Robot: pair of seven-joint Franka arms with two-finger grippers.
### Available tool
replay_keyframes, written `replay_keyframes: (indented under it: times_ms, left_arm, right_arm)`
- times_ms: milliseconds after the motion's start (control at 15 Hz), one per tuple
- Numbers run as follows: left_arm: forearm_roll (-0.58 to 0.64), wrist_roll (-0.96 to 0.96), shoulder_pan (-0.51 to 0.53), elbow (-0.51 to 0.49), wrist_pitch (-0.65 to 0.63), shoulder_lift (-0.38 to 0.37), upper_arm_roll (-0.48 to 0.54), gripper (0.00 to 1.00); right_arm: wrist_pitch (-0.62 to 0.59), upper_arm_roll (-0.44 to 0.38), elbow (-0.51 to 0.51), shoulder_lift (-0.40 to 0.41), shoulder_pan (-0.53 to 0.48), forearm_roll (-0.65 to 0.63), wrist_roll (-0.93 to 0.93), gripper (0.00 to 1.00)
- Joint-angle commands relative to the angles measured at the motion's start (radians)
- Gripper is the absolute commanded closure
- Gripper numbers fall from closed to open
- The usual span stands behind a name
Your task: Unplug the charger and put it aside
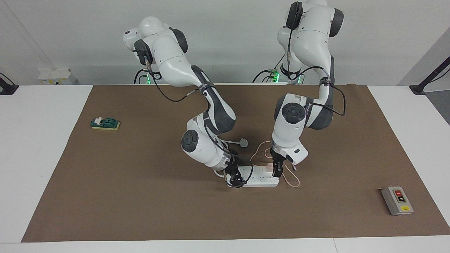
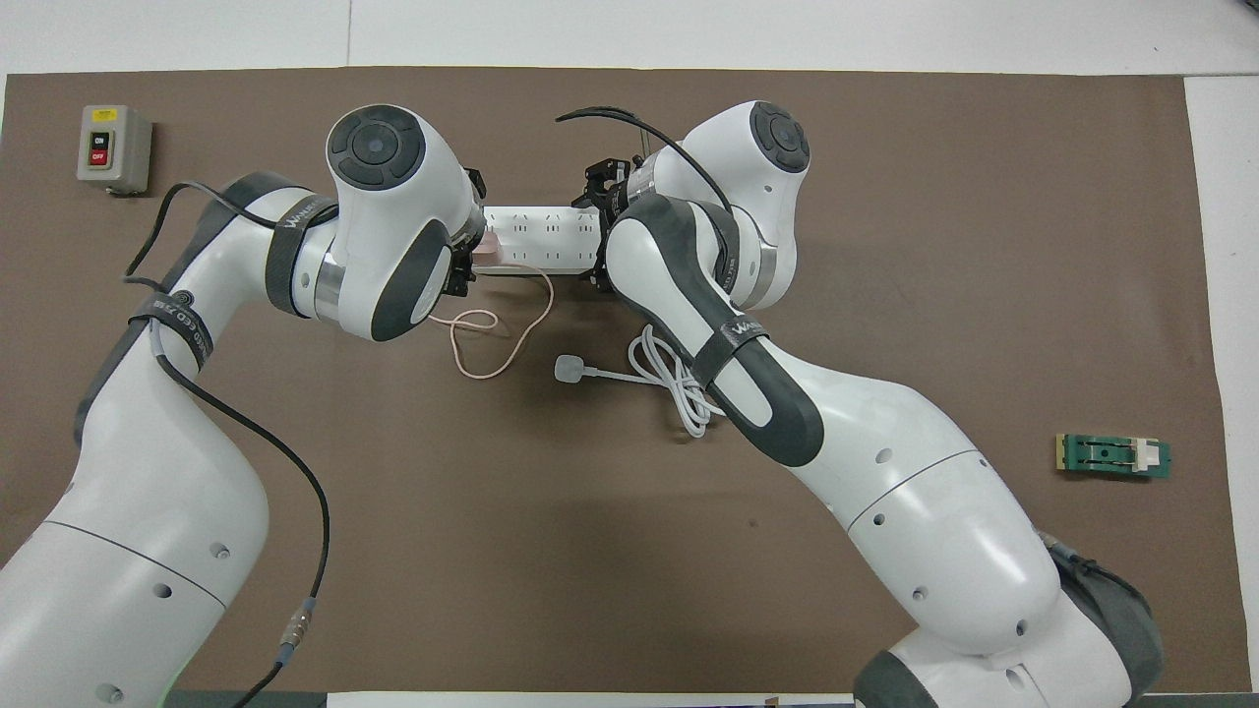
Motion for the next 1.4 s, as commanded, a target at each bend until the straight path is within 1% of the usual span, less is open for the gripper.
replay_keyframes:
  times_ms: [0, 67, 200, 533, 933, 1067, 1133, 1200, 1267, 1333]
  left_arm:
    - [0.015, -0.015, -0.014, -0.055, 0.027, -0.042, 0.014, 0.93]
    - [0.015, -0.015, -0.014, -0.055, 0.027, -0.042, 0.014, 1.0]
    - [0.015, -0.016, -0.014, -0.055, 0.028, -0.042, 0.014, 1.0]
    - [0.015, -0.016, -0.014, -0.069, 0.045, -0.042, 0.014, 1.0]
    - [0.015, -0.016, -0.015, -0.072, 0.045, -0.043, 0.014, 1.0]
    - [0.015, -0.015, -0.014, -0.072, 0.045, -0.043, 0.014, 1.0]
    - [0.015, -0.015, -0.014, -0.072, 0.045, -0.043, 0.014, 1.0]
    - [0.015, -0.015, -0.014, -0.072, 0.045, -0.043, 0.014, 1.0]
    - [0.015, -0.015, -0.014, -0.072, 0.043, -0.043, 0.014, 1.0]
    - [0.015, -0.015, -0.014, -0.072, 0.043, -0.043, 0.014, 1.0]
  right_arm:
    - [-0.008, 0.006, 0.035, 0.024, 0.001, 0.006, -0.008, 0.0]
    - [-0.002, 0.006, 0.033, 0.027, 0.001, 0.006, -0.011, 0.0]
    - [0.001, 0.006, 0.033, 0.044, -0.002, 0.008, -0.036, 0.0]
    - [-0.002, 0.0, 0.035, 0.052, -0.007, 0.005, -0.073, 0.0]
    - [-0.008, -0.036, 0.081, 0.073, -0.008, -0.006, -0.091, 0.0]
    - [0.01, -0.034, 0.081, 0.075, -0.005, -0.006, -0.096, 0.0]
    - [0.018, -0.034, 0.078, 0.075, -0.005, -0.003, -0.097, 0.07]
    - [0.018, -0.034, 0.075, 0.075, -0.005, -0.001, -0.097, 0.25]
    - [0.023, -0.033, 0.067, 0.075, -0.005, 0.0, -0.099, 0.37]
    - [0.023, -0.033, 0.067, 0.073, -0.005, 0.002, -0.099, 0.38]
